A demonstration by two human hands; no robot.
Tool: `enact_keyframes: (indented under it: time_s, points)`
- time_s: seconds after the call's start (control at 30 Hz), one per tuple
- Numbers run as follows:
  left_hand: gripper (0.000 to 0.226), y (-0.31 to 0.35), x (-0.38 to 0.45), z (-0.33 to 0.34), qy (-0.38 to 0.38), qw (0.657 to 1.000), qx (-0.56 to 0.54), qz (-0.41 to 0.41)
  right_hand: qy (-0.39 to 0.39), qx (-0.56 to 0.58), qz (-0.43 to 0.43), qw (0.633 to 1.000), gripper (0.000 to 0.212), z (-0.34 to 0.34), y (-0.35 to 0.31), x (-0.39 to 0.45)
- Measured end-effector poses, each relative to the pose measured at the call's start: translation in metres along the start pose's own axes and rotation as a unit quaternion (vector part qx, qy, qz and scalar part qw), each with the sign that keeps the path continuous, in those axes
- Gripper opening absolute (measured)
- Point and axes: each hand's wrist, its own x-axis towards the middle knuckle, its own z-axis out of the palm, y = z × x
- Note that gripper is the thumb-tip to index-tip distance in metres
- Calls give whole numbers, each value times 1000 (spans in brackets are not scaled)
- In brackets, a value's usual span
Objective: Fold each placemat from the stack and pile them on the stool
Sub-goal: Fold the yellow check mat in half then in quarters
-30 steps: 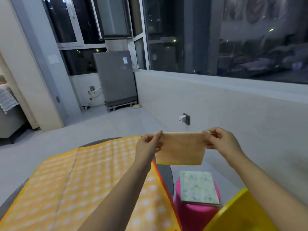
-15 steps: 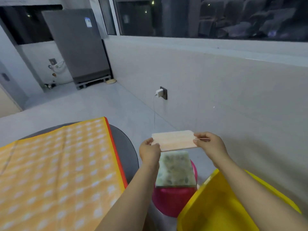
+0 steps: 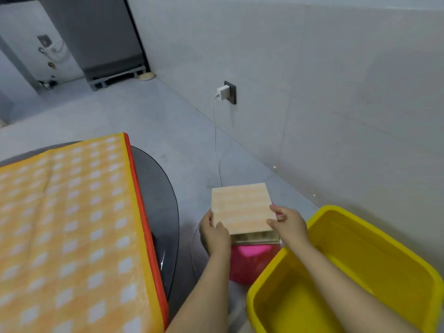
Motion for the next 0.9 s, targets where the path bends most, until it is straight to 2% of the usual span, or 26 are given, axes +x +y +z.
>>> enact_keyframes:
  time_s: [0.1,0.3,0.53,0.9]
  points:
    - [46,-22,0,-2,-15,998,56,14,-9,-30,0,1000,45,6,15,-3]
    - [45,-31,-1,-4,-18,995,84,47,-34,-69,-11,997,51,11,27,-7]
    - [46,-33,3,-7,-42,985,153,69,-29,-66,-20,997,50,14,31,-10]
    - [46,-38,8,5,-28,992,118,42,-32,-110,-24,993,51,21,36,-9]
